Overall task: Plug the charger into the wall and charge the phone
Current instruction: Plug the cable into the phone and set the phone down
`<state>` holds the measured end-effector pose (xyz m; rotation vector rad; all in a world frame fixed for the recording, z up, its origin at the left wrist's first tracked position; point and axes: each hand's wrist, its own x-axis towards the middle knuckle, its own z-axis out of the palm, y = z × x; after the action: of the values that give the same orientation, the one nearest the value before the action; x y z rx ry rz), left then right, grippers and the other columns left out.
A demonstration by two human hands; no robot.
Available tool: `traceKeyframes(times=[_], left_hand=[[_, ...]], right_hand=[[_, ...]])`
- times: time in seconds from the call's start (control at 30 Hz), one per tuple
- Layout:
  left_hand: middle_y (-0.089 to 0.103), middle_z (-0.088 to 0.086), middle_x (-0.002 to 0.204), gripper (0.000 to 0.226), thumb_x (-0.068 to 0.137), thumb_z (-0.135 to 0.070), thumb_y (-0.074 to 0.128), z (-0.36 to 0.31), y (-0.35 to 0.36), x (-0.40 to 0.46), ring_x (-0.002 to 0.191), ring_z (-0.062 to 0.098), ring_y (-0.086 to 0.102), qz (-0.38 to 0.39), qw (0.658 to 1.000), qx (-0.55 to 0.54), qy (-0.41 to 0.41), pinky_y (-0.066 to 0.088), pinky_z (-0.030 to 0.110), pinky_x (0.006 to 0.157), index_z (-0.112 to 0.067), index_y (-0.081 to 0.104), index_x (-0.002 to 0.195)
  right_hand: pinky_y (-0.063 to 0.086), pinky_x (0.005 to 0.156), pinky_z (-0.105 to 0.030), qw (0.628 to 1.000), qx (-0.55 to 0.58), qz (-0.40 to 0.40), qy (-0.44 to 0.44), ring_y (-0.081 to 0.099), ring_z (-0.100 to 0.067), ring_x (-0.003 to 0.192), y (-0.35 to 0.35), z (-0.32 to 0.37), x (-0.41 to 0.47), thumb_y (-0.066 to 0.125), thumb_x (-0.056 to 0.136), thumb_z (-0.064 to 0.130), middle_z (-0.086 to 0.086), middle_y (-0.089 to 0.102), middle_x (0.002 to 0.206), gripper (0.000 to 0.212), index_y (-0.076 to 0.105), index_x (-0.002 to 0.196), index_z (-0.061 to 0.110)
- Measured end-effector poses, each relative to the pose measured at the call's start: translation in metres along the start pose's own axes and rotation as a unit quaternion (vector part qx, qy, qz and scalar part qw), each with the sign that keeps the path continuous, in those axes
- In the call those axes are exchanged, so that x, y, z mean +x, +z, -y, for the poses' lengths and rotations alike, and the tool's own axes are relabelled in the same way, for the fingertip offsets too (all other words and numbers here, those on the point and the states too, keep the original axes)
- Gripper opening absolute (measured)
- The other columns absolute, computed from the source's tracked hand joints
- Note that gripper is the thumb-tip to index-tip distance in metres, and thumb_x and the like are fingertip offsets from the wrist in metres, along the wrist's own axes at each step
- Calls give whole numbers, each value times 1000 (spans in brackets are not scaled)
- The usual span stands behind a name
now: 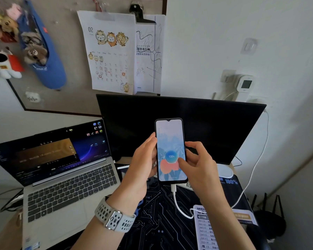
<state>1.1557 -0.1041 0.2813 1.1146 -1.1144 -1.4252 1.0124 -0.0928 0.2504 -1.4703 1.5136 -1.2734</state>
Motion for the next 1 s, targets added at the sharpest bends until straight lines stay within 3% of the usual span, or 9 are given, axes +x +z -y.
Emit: traceKeyframes(times=[0.13, 0.3, 0.47, 0.53, 0.63, 0.73, 0.83, 0.9, 1.0], left_hand=[[76, -16, 85, 45, 98, -48, 37, 0, -3, 2, 79, 2, 71, 10, 1000, -10, -12, 53, 23, 63, -63, 65, 67], [76, -15, 83, 48, 98, -48, 37, 2, -8, 7, 79, 4, 72, 3, 999, -20, -25, 55, 32, 76, -63, 65, 63], [76, -13, 90, 30, 98, -46, 38, 18, -14, 19, 80, 3, 71, -39, 998, -20, -43, 53, 29, 73, -56, 64, 87], [75, -13, 87, 36, 99, -43, 39, 29, -15, 24, 76, 0, 69, -58, 996, -16, -61, 49, 28, 71, -51, 67, 78], [74, -3, 82, 35, 99, -37, 42, 51, -19, 28, 67, 7, 68, -86, 989, -9, -124, 49, 25, 53, -37, 64, 71], [74, -1, 61, 34, 97, -32, 47, 76, -25, 29, 47, 7, 67, -99, 979, -15, -179, 44, 16, 33, -28, 67, 70], [74, -4, 64, 48, 96, -39, 45, 104, -31, 31, 52, 6, 68, -108, 974, -4, -199, 51, 19, 45, -33, 73, 57], [74, -8, 62, 51, 96, -41, 43, 122, -34, 31, 53, 5, 68, -107, 970, 9, -217, 49, 18, 43, -47, 70, 53], [76, 1, 90, 37, 94, -43, 43, 150, -39, 36, 73, 13, 70, -122, 953, 43, -272, 55, 26, 62, -33, 71, 72]], right_hand=[[60, 56, -48, 1000, 5, 2, 8, 72, -29, 71, -1, 0, 1, 64, 89, 15, 8, 75, 106, 30, 51, 111, 30], [58, 76, -54, 999, 37, 17, 36, 69, -18, 95, -1, -7, 7, 60, 92, 15, 11, 77, 97, 29, 52, 116, 29], [55, 66, -17, 993, 57, 56, 87, 65, 17, 85, 5, -28, 14, 57, 94, 18, 20, 75, 88, 36, 45, 127, 27], [47, 62, -13, 990, 43, 72, 116, 62, 21, 75, 13, -39, 12, 57, 93, 20, 24, 70, 82, 41, 41, 130, 29], [52, 66, -15, 977, 60, 104, 174, 70, 3, 84, 27, -61, 7, 55, 95, 17, 5, 73, 106, 44, 41, 136, 23], [56, 71, -19, 965, 69, 114, 227, 73, -9, 86, 39, -88, -2, 54, 94, 13, 3, 76, 100, 37, 48, 128, 26], [56, 89, -40, 960, 29, 110, 255, 70, -18, 95, 51, -114, -8, 57, 89, 14, 0, 74, 104, 39, 53, 126, 25], [55, 90, -44, 957, -3, 113, 266, 68, -19, 96, 59, -130, -12, 58, 85, 17, -1, 71, 107, 43, 53, 127, 23], [55, 90, -47, 945, -31, 127, 299, 68, -22, 98, 70, -156, -17, 60, 81, 20, -5, 70, 108, 50, 51, 130, 19]])
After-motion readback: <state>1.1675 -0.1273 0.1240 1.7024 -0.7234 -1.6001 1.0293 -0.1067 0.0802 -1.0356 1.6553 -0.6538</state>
